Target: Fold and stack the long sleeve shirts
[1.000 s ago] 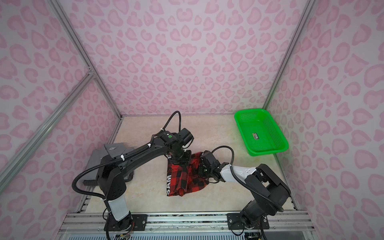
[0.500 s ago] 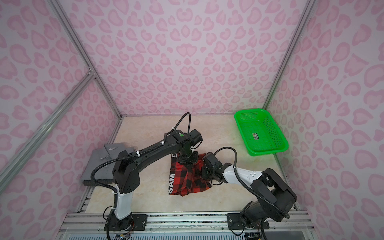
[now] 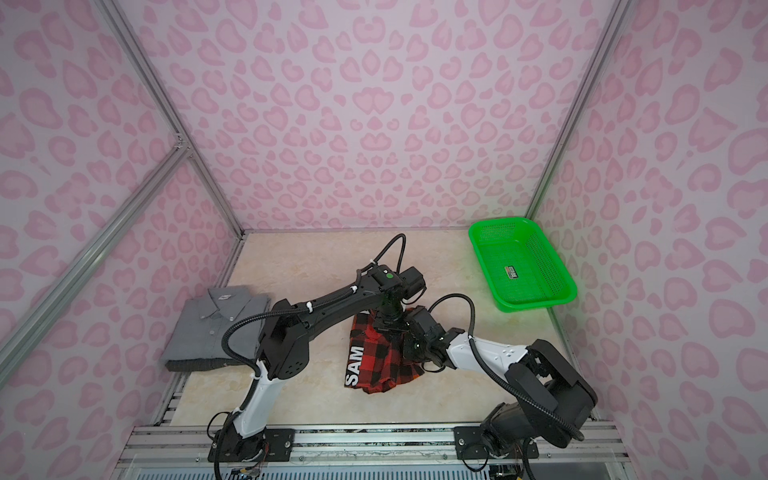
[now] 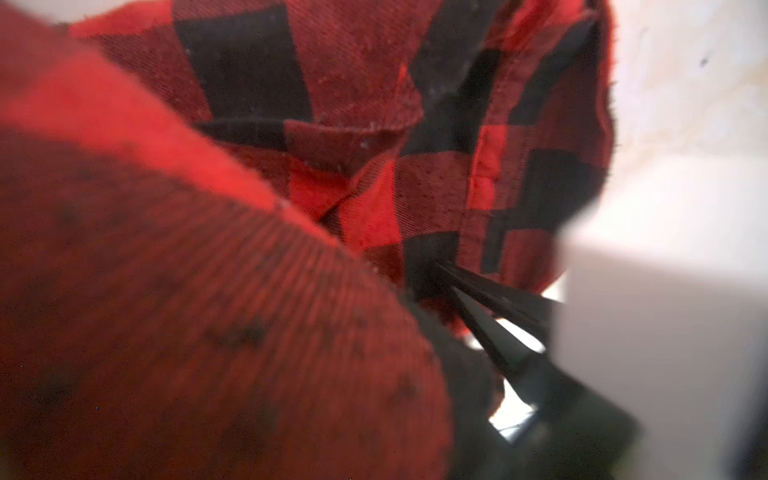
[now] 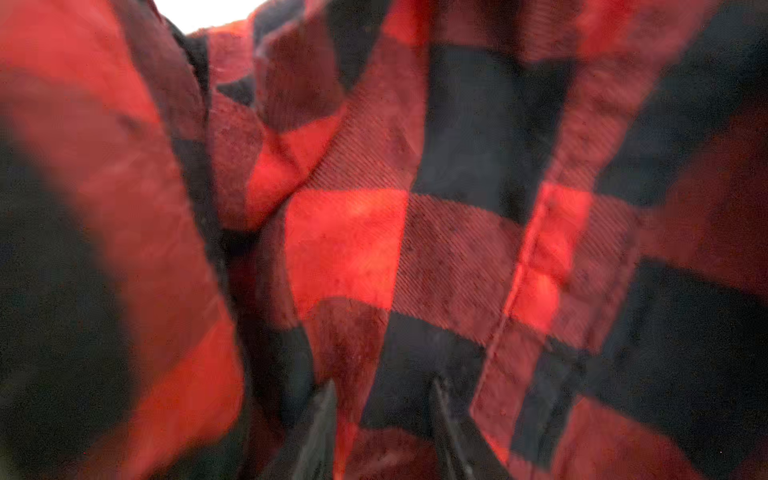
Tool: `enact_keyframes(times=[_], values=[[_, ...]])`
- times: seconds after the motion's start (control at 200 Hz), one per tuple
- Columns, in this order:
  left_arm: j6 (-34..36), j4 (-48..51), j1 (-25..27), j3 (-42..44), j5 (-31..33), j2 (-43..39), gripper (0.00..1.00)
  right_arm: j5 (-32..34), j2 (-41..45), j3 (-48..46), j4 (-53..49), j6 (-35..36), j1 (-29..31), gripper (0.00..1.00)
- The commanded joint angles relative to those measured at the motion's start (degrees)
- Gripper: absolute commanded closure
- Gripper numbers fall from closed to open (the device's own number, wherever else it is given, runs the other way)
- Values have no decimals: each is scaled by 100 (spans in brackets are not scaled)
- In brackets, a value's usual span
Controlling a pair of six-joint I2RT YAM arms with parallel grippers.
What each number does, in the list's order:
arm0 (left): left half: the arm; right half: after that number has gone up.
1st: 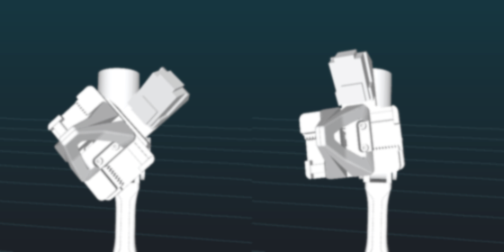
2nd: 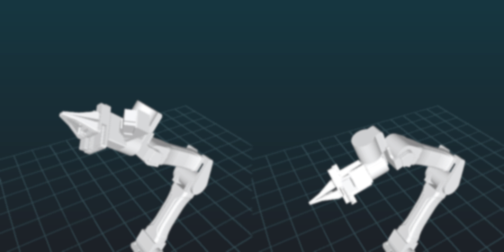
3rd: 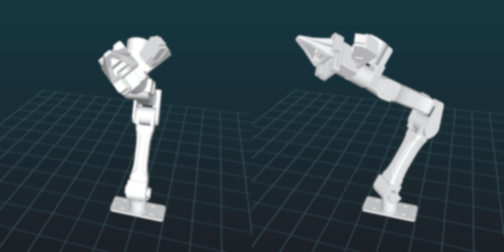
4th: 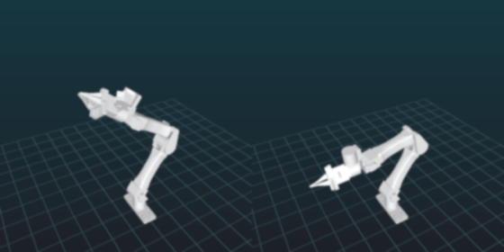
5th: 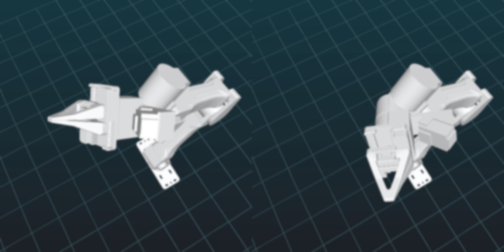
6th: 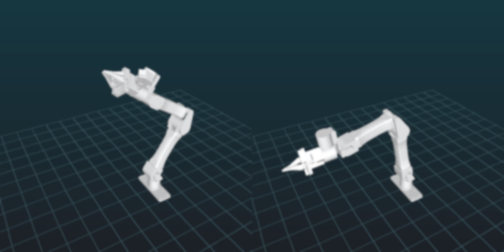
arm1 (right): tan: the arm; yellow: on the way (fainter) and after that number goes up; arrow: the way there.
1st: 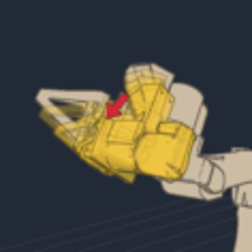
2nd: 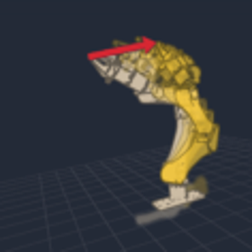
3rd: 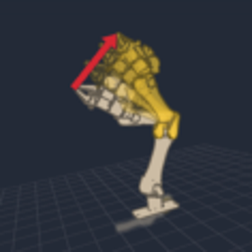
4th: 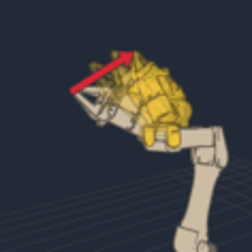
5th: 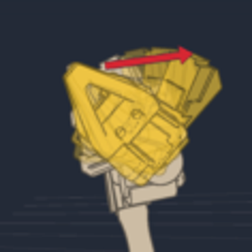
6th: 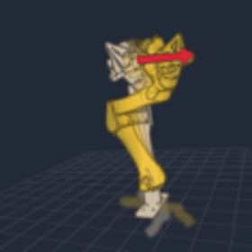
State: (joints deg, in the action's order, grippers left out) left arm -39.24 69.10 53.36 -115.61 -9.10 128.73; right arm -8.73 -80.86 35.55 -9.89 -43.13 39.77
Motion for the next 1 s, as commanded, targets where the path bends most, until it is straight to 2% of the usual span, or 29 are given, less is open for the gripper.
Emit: enact_keyframes(times=[0.0, 0.25, 0.44, 0.635, 0.725, 0.74, 0.795, 0.995], values=[[48, 156, 16, -140, 7, 125, 91, 299, 273, -60, -305, 7, 13, 57], [84, 288, 7, -497, 5, 265, 84, 491, 1043, -298, -618, -116, 9, 55], [101, 419, -1, -832, 5, 354, 70, 554, 1548, -443, -835, -182, -23, 55], [103, 512, -89, -1174, -51, 353, 65, 653, 2089, -544, -1040, -229, -35, 54], [94, 601, -154, -1494, -66, 332, 65, 537, 2300, -671, -851, -215, -48, 52], [88, 609, -163, -1549, -65, 327, 60, 495, 2327, -696, -791, -215, -46, 52], [62, 646, -230, -1735, -80, 293, 55, 341, 2429, -799, -534, -171, -46, 50], [-13, 586, -615, -1948, -91, -128, 52, -191, 2582, -775, 10, 38, -348, 43]])
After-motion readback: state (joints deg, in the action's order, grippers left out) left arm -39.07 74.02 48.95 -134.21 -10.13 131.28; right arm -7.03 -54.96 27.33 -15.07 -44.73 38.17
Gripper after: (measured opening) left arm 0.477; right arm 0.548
